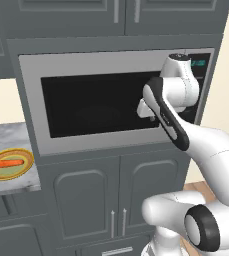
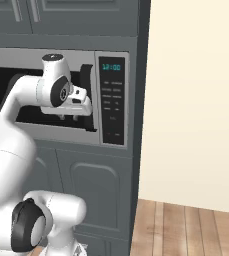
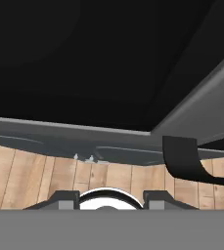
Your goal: Pick the carrot from the counter and place it in the microwave. Then turn on the microwave.
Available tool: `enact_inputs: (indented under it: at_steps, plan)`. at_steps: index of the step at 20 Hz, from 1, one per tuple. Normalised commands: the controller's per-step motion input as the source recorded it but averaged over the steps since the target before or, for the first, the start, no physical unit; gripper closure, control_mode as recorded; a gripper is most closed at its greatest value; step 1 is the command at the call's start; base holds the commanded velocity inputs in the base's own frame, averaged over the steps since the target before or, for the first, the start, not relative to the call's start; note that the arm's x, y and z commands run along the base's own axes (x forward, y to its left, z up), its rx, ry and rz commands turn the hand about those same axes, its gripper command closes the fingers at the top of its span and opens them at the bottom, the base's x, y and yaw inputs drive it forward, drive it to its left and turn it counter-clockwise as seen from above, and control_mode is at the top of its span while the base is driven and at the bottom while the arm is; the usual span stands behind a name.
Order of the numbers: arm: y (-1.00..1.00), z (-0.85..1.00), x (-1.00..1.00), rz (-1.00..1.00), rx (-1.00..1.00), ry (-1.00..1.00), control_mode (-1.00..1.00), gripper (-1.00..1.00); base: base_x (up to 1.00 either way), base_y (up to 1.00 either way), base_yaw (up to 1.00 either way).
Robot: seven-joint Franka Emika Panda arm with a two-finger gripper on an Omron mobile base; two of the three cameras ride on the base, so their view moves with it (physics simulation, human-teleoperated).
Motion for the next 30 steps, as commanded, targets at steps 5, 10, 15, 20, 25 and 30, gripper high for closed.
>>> enact_inputs:
  at_steps: [5, 10, 15, 20, 25, 30]
  plan:
    - [-0.02, -0.08, 0.01, 0.01, 0.0, -0.04, -1.0, -1.0, 0.0, 0.0, 0.0]
    - [-0.13, -0.03, -0.13, 0.02, 0.0, -0.08, -1.0, -1.0, 0.0, 0.0, 0.0]
    - [-0.14, 0.0, -0.23, 0.01, 0.0, -0.1, -1.0, -1.0, 0.0, 0.0, 0.0]
    - [-0.1, 0.0, -0.09, 0.0, 0.0, -0.04, -1.0, -1.0, 0.0, 0.0, 0.0]
    - [-0.07, 0.0, 0.0, 0.0, 0.0, -0.14, -1.0, -1.0, 0.0, 0.0, 0.0]
    - [-0.05, 0.0, -0.01, 0.0, 0.0, -0.19, -1.0, -1.0, 0.0, 0.0, 0.0]
